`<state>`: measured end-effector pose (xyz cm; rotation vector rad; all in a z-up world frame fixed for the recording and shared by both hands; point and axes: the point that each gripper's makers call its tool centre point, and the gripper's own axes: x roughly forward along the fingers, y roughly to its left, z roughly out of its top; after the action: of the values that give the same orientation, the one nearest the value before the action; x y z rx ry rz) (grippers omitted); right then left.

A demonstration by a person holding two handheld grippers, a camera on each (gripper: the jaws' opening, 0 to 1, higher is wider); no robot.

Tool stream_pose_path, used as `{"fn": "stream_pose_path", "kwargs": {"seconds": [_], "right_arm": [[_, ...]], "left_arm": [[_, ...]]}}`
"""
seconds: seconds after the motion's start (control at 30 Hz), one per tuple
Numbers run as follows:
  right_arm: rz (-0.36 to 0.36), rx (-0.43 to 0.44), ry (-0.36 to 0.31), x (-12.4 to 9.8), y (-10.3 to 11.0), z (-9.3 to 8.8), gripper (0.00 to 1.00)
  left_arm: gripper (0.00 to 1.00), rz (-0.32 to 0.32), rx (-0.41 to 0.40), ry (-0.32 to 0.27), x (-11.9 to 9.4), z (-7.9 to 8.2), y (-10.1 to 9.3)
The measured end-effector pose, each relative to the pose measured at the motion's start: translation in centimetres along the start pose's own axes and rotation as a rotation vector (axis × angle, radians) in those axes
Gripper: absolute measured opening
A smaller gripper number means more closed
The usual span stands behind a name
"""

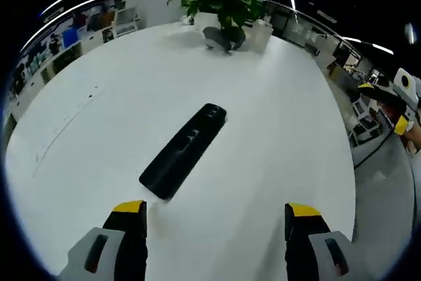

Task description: Press the specified remote control buttons in sequence, fully releasing each button before pressing the next.

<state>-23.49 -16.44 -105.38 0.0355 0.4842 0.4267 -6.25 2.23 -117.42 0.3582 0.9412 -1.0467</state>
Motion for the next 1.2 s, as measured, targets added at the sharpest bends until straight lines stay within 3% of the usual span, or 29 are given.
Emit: {"fn": "stream_pose_path", "kwargs": {"seconds": [0.17, 0.47, 0.7, 0.8, 1.0, 1.1, 1.2], "right_arm": [[-0.007, 0.003, 0.001, 0.0, -0.4, 0.2, 0.68], [-0.027, 0.005, 0.013, 0.5, -1.2, 0.4, 0.65], [-0.029, 0.008, 0.013, 1.1, -2.2, 0.9, 0.62], [-0.024, 0.007, 0.008, 1.2, -2.4, 1.2, 0.59], [0.006, 0.003, 0.004, 1.1, -2.0, 1.2, 0.52], [0.017, -0.001, 0.008, 1.1, -1.7, 1.0, 0.5], [0.026, -0.001, 0.011, 1.0, -1.4, 0.8, 0.49]], "left_arm": [[0.85, 0.014, 0.041, 0.032, 1.0, 0.9, 0.9], [0.81, 0.06, 0.203, 0.074, 2.7, 2.0, 2.9], [0.78, 0.048, 0.317, 0.119, 3.8, 3.0, 3.6], [0.75, 0.024, 0.314, 0.123, 4.3, 3.5, 3.4], [0.48, -0.024, 0.351, 0.144, 4.5, 3.6, 2.0], [0.42, -0.024, 0.351, 0.149, 4.5, 3.4, 1.8], [0.25, -0.031, 0.378, 0.158, 4.2, 3.1, 1.4]]}}
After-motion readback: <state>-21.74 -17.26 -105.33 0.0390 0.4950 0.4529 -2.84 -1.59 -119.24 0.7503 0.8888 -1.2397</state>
